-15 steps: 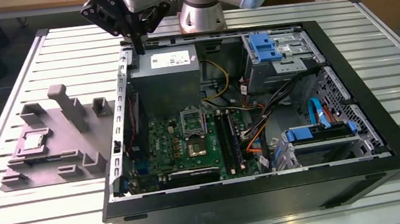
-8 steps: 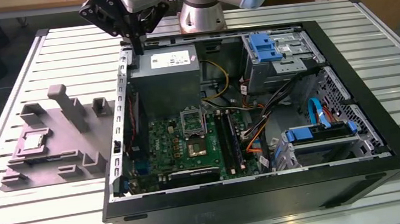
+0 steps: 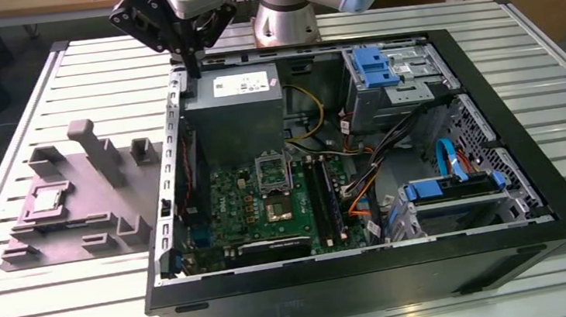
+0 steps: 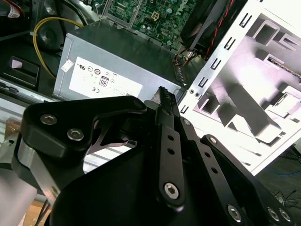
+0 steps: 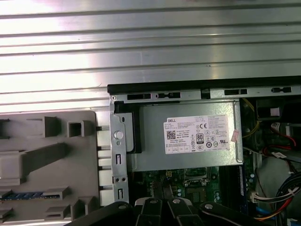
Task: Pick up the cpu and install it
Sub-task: 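Reach for the cpu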
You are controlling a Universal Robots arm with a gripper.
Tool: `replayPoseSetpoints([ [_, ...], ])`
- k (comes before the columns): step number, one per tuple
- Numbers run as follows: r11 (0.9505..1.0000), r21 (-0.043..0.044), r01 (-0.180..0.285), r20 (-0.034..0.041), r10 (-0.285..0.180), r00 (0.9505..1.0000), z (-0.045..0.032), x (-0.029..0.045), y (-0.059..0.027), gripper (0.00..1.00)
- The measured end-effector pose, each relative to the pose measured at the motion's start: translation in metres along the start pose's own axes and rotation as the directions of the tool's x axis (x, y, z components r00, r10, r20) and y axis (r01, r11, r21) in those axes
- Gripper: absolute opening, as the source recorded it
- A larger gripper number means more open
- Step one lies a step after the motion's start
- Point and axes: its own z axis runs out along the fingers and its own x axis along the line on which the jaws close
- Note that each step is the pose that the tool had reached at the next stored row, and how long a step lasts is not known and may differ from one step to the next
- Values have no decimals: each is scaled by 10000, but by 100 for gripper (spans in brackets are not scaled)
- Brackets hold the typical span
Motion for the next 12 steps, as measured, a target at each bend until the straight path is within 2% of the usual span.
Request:
replayPoseSetpoints([
  [12,10000,0,0,1,0,10000,8,43,-4,11],
])
